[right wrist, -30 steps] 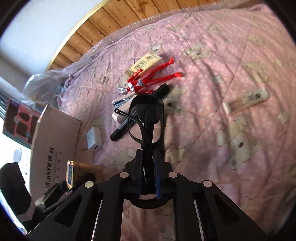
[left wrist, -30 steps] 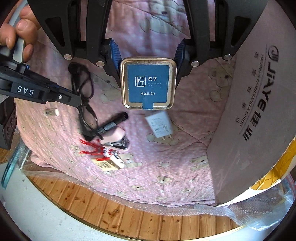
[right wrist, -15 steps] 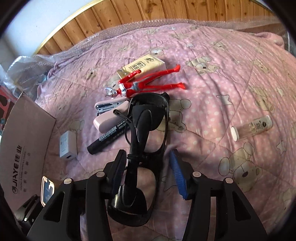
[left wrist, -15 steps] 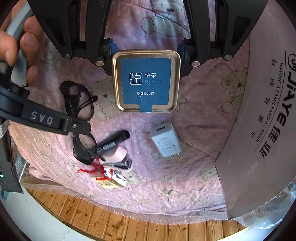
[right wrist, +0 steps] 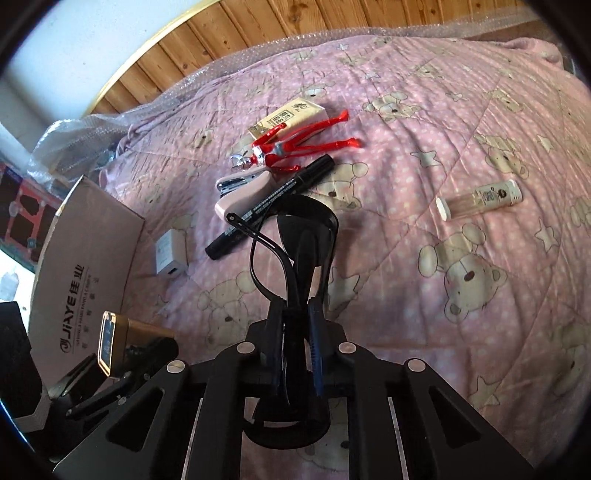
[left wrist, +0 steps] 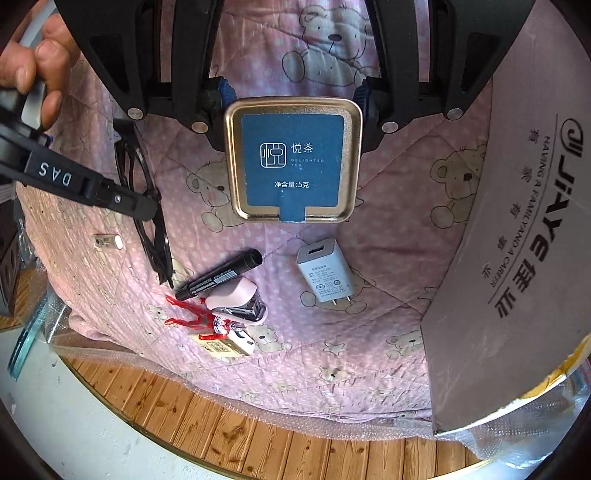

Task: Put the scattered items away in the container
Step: 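Lift and carry the tin and glasses toward the cardboard box with both tools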

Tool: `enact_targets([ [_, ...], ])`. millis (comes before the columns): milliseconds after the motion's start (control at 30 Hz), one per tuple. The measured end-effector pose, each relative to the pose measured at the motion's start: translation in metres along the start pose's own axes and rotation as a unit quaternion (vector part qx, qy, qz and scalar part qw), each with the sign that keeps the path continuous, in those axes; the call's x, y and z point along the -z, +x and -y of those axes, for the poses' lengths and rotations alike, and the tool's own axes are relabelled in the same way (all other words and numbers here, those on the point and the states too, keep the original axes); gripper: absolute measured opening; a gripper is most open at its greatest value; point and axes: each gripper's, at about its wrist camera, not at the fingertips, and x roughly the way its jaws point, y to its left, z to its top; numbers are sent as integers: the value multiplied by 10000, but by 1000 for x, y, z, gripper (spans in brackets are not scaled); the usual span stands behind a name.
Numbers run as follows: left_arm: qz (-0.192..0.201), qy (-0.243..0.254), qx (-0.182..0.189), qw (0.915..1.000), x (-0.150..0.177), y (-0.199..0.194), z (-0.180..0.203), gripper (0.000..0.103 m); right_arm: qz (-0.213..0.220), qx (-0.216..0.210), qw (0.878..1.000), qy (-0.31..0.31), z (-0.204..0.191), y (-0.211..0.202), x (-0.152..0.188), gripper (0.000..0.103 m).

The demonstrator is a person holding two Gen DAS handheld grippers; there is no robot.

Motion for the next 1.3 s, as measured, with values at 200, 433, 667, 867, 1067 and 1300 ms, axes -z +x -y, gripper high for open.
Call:
enact_targets([
  [200,120,32,-65,9999,5,-22,1,50,5,-43,10000,-53,-7,-16,16,13],
  [433,289,61,-90,9995,9,-43,2,50,22,-92,9998,-184,-19,-29,29,13],
  [667,390,51,-103,9992,17,-62,0,50,7,-164,9992,-351,-37,-37,43,13],
  [867,508,0,-99,9987,22,-78,-4,50,31,-249,9982,-543,-56,-47,52,13],
  [1067,632,-89,-58,9979,25,-94,-12,50,75,-292,9975,-633,-68,-54,57,13],
  [1300,806,-201,36,9965,25,-117,-21,50,150,-427,9962,-748,-85,-68,60,13],
])
